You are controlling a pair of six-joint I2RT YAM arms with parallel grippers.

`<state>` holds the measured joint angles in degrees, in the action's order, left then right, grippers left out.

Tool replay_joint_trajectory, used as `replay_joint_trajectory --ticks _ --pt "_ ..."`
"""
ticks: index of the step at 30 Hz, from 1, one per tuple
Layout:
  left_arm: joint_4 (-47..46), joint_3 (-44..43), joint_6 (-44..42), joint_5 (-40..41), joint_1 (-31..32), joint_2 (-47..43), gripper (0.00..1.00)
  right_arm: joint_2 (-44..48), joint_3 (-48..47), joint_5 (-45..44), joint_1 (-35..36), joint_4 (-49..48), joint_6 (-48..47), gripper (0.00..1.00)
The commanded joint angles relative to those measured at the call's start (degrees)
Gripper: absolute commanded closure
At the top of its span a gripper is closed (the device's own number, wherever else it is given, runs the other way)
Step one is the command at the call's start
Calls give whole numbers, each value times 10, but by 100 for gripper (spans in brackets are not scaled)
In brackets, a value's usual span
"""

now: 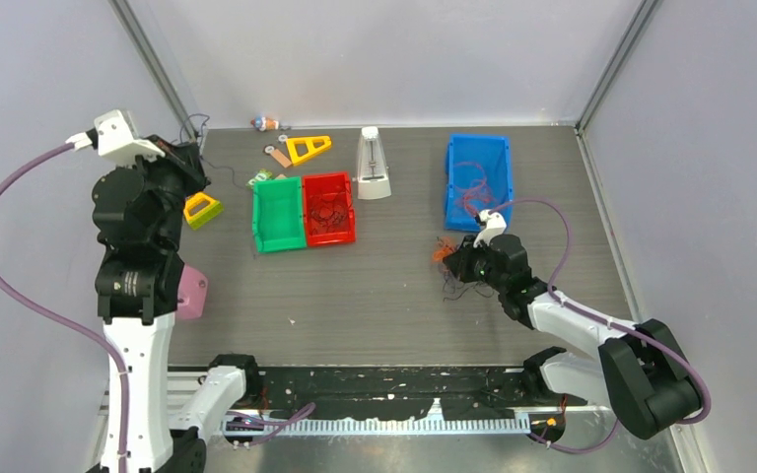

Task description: Untangle the cables

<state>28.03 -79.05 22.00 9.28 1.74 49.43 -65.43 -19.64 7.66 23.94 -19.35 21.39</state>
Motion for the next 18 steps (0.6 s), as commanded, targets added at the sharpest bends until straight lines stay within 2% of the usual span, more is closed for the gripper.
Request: replay_joint_trajectory --ticks 1,10,18 --pt "-18 -59 -8 -18 -3 25 100 7 5 6 5 -64 4 95" --pt "-49 -95 9 -29 -2 107 100 -6 6 11 6 -77 7 95" --pt "-74 -60 15 -5 -2 158 100 0 11 11 6 -80 7 95"
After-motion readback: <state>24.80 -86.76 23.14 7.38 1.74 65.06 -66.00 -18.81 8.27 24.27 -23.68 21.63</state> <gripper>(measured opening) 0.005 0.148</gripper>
